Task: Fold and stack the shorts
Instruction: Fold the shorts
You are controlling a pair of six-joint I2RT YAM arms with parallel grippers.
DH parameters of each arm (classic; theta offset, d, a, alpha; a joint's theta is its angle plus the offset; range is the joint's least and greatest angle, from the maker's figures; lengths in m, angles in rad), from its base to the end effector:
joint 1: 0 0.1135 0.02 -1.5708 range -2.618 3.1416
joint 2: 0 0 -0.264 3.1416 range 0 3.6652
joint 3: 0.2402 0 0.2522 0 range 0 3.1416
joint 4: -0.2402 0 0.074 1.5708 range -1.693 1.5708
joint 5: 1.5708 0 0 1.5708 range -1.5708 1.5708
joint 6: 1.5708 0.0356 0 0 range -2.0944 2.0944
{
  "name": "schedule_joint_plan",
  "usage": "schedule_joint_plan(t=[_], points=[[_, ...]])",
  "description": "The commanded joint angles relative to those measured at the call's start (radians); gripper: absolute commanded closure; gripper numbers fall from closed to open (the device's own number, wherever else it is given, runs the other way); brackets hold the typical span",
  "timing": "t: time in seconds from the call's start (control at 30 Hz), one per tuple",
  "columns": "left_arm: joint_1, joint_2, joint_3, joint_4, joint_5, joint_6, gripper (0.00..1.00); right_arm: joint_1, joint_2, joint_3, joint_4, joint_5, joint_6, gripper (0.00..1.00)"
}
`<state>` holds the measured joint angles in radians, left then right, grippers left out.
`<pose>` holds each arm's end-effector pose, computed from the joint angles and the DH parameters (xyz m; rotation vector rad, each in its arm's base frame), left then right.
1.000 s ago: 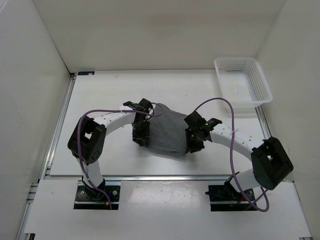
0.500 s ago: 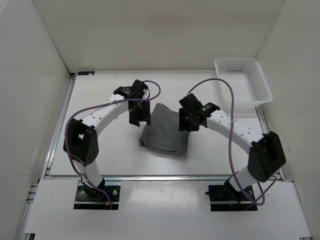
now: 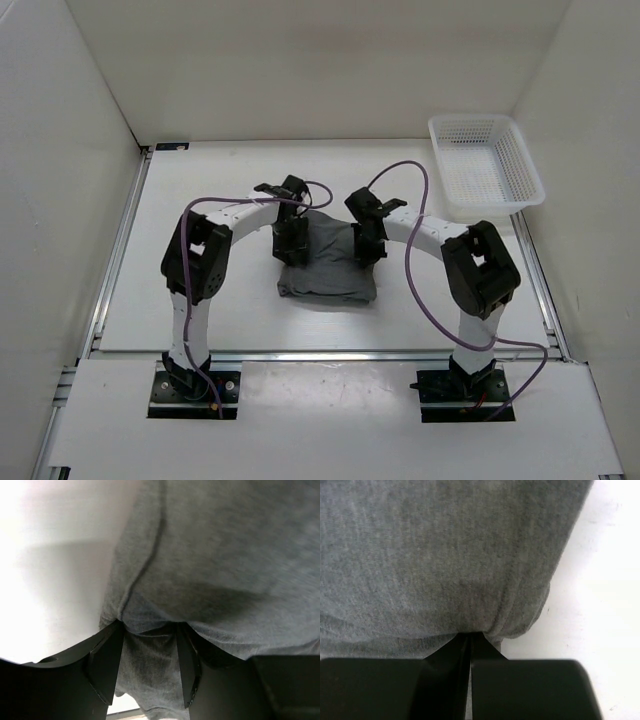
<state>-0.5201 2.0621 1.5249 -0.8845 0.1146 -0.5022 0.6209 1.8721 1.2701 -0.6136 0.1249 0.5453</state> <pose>0.3468 -0.2033 0.1643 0.0405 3.0560 -0.2646 0.3053 0.2129 0.1738 -0.0737 2.7736 0.1294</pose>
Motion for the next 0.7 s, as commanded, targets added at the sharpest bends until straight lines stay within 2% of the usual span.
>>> schedule_joint_plan(t=[0.0,0.07,0.17,0.2,0.23,0.27,0.3,0.33,0.53,0.67], points=[[-0.017,-0.095,-0.087,0.022,0.016,-0.015,0.43,-0.001,0.073,0.026,0.063,0.062,-0.059,1.0],[-0.026,-0.143,-0.136,0.022,-0.013,-0.025,0.43,-0.012,0.044,0.06,0.035,0.071,-0.085,0.98],[-0.038,-0.246,-0.129,-0.023,-0.061,-0.038,0.28,-0.012,-0.057,0.101,0.006,0.119,-0.11,0.68],[-0.038,-0.272,-0.115,-0.046,-0.093,-0.038,0.24,-0.012,-0.097,0.101,0.006,0.137,-0.11,0.46],[-0.038,-0.328,-0.099,-0.069,-0.113,-0.047,0.17,-0.012,-0.181,0.101,0.006,0.157,-0.11,0.11],[-0.038,-0.356,-0.062,-0.094,-0.134,-0.047,0.14,-0.012,-0.224,0.092,-0.006,0.186,-0.096,0.04],[-0.038,-0.384,-0.043,-0.14,-0.17,-0.047,0.13,-0.012,-0.263,0.092,-0.018,0.217,-0.096,0.0],[-0.038,-0.436,-0.023,-0.162,-0.188,-0.047,0.02,-0.012,-0.336,0.083,-0.047,0.289,-0.087,0.0],[-0.038,-0.623,0.079,-0.243,-0.322,-0.047,0.01,-0.032,-0.566,0.04,-0.159,0.518,-0.076,0.0],[-0.029,-0.788,0.052,-0.22,-0.348,-0.056,0.01,-0.032,-0.682,-0.027,-0.219,0.61,-0.065,0.0]])
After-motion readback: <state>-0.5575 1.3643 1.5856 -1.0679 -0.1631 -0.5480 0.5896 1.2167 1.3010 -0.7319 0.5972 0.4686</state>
